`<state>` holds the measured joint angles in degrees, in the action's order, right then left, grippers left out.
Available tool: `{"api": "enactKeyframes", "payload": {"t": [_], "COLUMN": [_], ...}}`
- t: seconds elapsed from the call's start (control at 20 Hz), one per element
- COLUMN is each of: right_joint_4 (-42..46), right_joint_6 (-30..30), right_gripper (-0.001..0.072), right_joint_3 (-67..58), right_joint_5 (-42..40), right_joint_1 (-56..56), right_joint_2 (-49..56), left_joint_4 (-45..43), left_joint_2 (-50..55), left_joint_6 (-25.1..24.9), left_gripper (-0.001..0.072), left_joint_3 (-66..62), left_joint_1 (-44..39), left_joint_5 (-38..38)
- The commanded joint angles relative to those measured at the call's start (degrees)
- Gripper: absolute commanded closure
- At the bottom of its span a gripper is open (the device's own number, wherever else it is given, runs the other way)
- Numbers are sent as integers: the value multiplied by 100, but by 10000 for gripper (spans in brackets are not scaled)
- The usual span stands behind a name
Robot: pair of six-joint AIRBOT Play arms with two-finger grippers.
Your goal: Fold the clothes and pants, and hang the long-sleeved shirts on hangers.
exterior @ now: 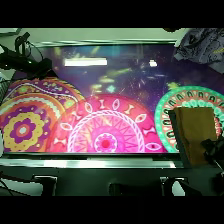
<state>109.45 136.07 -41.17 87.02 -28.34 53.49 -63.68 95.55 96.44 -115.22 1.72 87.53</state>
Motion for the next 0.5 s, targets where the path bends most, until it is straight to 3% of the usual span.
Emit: {"api": "enactKeyframes", "payload": {"t": [0.0, 0.15, 0.35, 0.4, 0.45], "right_joint_4": [125, 221, -52, -376, -767], "right_joint_6": [-46, -70, -734, -1093, -1394], "right_gripper": [678, 659, 360, 120, 139], "right_joint_3": [96, 94, -435, -780, -1104], "right_joint_5": [70, 31, -601, -979, -1410], "right_joint_1": [-4, -4, -4, -2, -2], "right_joint_2": [-4, -4, -4, -4, -2], "left_joint_4": [-2, -2, -2, -2, -2], "left_joint_2": [4, 13, 57, 61, 59], "left_joint_6": [-2, -4, -2, -2, -2], "left_gripper": [691, 691, 691, 691, 691], "left_joint_3": [2, 2, 2, 2, 2], "left_joint_1": [4, 4, 4, 4, 4], "left_joint_5": [-2, -2, -2, 0, 7]}}
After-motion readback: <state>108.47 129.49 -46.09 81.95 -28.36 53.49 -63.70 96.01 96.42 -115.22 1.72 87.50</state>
